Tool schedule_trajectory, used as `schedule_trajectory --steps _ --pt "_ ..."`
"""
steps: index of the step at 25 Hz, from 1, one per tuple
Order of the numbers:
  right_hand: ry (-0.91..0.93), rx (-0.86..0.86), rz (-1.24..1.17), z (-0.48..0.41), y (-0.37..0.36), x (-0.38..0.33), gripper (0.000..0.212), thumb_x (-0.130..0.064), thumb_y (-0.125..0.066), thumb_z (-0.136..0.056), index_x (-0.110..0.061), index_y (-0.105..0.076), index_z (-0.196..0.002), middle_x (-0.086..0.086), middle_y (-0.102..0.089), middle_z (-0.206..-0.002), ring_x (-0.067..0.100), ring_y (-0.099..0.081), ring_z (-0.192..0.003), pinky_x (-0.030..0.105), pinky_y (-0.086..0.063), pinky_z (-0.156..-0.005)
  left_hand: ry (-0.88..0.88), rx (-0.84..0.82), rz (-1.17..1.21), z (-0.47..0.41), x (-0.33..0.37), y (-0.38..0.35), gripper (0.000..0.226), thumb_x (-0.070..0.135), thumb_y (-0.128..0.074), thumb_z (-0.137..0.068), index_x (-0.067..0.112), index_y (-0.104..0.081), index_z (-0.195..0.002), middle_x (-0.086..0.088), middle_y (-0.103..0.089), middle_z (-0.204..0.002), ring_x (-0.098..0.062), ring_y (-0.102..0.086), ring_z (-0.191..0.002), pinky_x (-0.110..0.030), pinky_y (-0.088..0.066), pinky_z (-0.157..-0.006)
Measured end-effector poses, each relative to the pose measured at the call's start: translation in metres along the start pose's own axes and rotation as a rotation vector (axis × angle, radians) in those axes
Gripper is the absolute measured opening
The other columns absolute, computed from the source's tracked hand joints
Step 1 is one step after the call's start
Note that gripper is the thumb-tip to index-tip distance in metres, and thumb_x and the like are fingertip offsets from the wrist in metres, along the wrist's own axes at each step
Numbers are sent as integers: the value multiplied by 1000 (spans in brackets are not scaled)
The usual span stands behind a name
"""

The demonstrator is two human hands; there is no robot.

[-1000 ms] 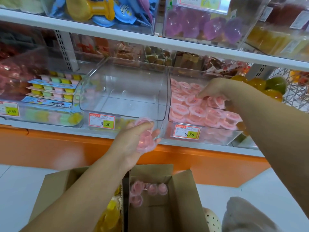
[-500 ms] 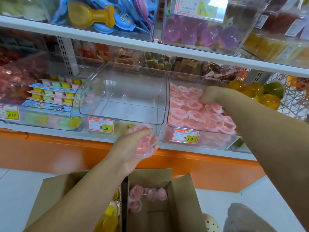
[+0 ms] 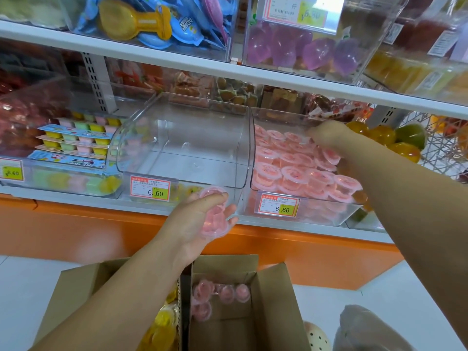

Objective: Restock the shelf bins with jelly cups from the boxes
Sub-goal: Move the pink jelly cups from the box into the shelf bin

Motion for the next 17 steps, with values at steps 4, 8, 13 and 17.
schedule_trajectory --steps 4,8,13,17 --pt "-79 14 -153 -5 -12 6 45 -22 -20 -107 -3 -39 -143 24 -46 -139 21 -46 -108 33 -35 -91 7 12 18 1 -1 -2 31 6 -70 -88 13 -62 -117 -13 -65 -115 -26 -71 -100 -36 -61 -67" --pt "5 -13 -84 -1 -22 -8 47 -20 -16 -107 -2 -28 -148 17 -24 -156 29 -27 -142 33 -21 -114 3 22 18 1 -1 -3 33 6 -71 -88 12 -62 -119 -13 -65 -115 -25 -73 -97 -35 -61 -66" --pt "-62 -53 -168 7 -17 13 27 -23 -44 -101 -4 -59 -111 22 -54 -110 23 -50 -78 37 -46 -75 8 28 2 -2 0 1 32 7 -71 -87 13 -64 -117 -14 -65 -116 -26 -73 -98 -35 -61 -67" --pt "76 35 -90 27 -31 14 36 -12 -38 -102 -11 -56 -133 9 -52 -139 25 -51 -122 32 -40 -100 28 22 14 -2 -1 -1 25 6 -72 -85 14 -65 -108 -13 -66 -111 -25 -73 -93 -36 -60 -66"
Point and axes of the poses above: each hand's wrist, its own z-axis away from the middle knuckle, its own y-axis out of the back of the hand, x = y × z, the point moved 1 cm from there along -z, towards the middle knuckle
